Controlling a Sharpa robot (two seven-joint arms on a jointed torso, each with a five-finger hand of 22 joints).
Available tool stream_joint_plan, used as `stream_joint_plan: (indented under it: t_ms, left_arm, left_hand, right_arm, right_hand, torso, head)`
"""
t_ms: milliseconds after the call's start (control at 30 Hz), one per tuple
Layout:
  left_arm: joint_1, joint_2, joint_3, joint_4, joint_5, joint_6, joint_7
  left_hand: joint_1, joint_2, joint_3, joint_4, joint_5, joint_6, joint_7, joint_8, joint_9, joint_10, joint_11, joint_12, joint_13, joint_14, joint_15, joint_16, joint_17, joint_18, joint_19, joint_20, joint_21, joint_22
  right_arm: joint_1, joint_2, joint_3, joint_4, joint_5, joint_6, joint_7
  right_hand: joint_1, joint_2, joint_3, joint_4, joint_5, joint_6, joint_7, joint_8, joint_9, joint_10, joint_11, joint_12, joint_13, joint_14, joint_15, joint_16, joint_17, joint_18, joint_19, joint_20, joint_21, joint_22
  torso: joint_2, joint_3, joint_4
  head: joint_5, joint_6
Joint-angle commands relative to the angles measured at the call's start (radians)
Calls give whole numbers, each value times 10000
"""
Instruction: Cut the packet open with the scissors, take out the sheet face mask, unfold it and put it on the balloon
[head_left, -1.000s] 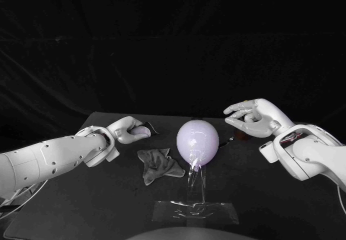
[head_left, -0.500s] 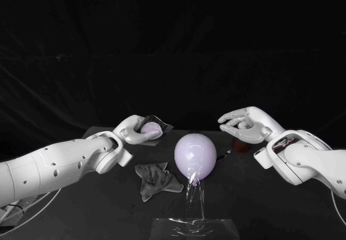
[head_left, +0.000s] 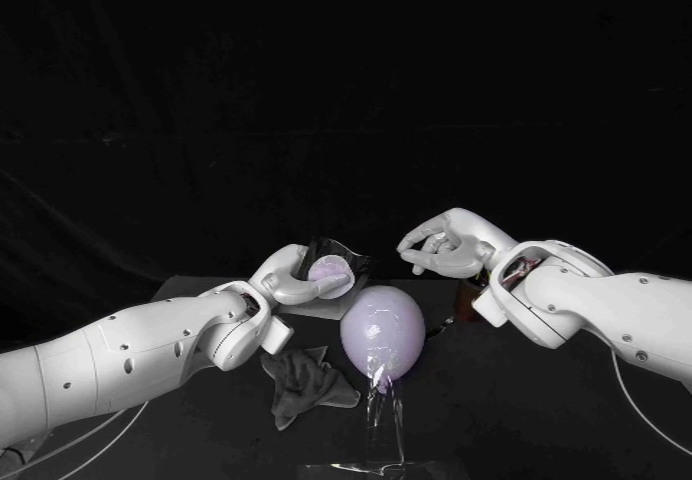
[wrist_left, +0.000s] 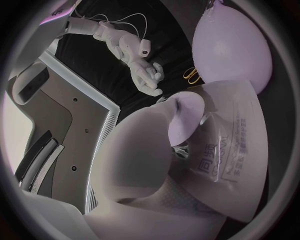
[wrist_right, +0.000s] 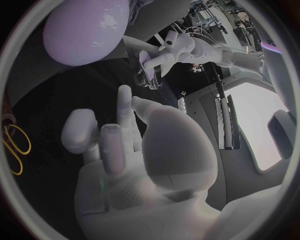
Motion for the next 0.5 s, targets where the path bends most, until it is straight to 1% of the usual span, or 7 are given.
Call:
stream_joint_plan:
  t_ms: [33, 67, 100, 167, 300, 367, 500]
  left_arm:
    - [50, 119, 19, -35, 170, 108, 274]
    - [54, 134, 19, -41, 154, 108, 273]
    - [72, 191, 21, -68, 52, 105, 261]
    - [86, 233, 22, -96, -70, 97, 247]
    - [116, 319, 22, -182, -566, 40, 222]
    - [128, 358, 22, -235, -845, -7, 219]
    - [139, 413, 21, -303, -1116, -82, 229]
  left_hand:
    - [-70, 65, 13, -84, 33, 32, -73, -9, 495, 149, -60, 66, -15, 58, -46, 58, 29, -11, -34, -85, 73, 38]
    - [-70, 65, 13, -84, 33, 32, -73, -9, 495, 149, -60, 66, -15, 58, -46, 58, 29, -11, -34, -85, 73, 38]
    - [-75, 66, 13, -95, 33, 35, -73, -12, 494, 150, -61, 66, -17, 57, -48, 64, 35, -13, -40, -90, 90, 50]
    - [-77, 62, 10, -114, 32, 39, -73, -17, 493, 151, -62, 66, -20, 53, -50, 70, 43, -16, -50, -97, 114, 65]
    - [-87, 61, 5, -130, 32, 45, -71, -22, 491, 151, -62, 66, -23, 50, -51, 78, 53, -20, -60, -103, 142, 84]
    - [-99, 63, 1, -147, 32, 50, -69, -28, 489, 154, -61, 67, -27, 47, -52, 87, 64, -25, -77, -110, 173, 105]
    - [-107, 68, 1, -165, 33, 54, -70, -36, 487, 153, -62, 66, -31, 41, -52, 94, 74, -31, -95, -115, 203, 126]
  right_arm:
    - [54, 216, 4, -48, -377, 697, -794]
    - [61, 251, 5, -53, -396, 718, -814]
    - [83, 390, 7, -69, -483, 736, -879]
    - [95, 478, 10, -79, -531, 697, -899]
    - [129, 630, 27, -115, -586, 580, -914]
    - [163, 708, 35, -159, -607, 562, -926]
    - [203, 853, 42, -269, -718, 552, -951]
  right_hand:
    - [-211, 97, -96, 129, 17, 125, -4, -2, -17, -134, 74, 1736, 1784, 565, -17, 132, 264, -128, 136, -66, 176, 229]
    - [-211, 97, -96, 129, 17, 125, -4, -2, -17, -134, 74, 1736, 1784, 565, -17, 132, 264, -128, 136, -66, 176, 229]
    - [-415, 173, -165, 281, 50, 178, -37, 43, 13, -26, 76, 4917, 5226, 673, -7, 353, 869, -199, 311, -23, 454, 576]
    - [-487, 189, -183, 345, 63, 128, -19, 47, 31, 29, 83, 6013, 6466, 718, 39, 451, 1152, -218, 373, -10, 553, 712]
    - [-577, 253, -192, 420, 76, 145, -25, 118, 88, 254, 127, 7093, 7716, 764, 39, 545, 1436, -239, 436, 5, 649, 857]
    - [-608, 260, -203, 442, 50, 149, -22, 135, 103, 285, 131, 7228, 7881, 774, 39, 565, 1499, -250, 464, 8, 690, 910]
    - [-623, 274, -211, 451, -28, 142, -24, 159, 124, 405, 132, 7548, 8260, 801, 43, 613, 1654, -267, 509, 11, 755, 996]
  torso:
    - [3, -5, 13]
    - [4, -5, 14]
    - [4, -6, 13]
    - [4, -9, 20]
    - [-17, -12, 32]
    - [-18, -14, 10]
    - [-15, -12, 4]
  head:
    - [-96, 42]
    - [-103, 44]
    - [-103, 44]
    - [-148, 42]
    - [-249, 0]
    - [-275, -17]
    - [-330, -23]
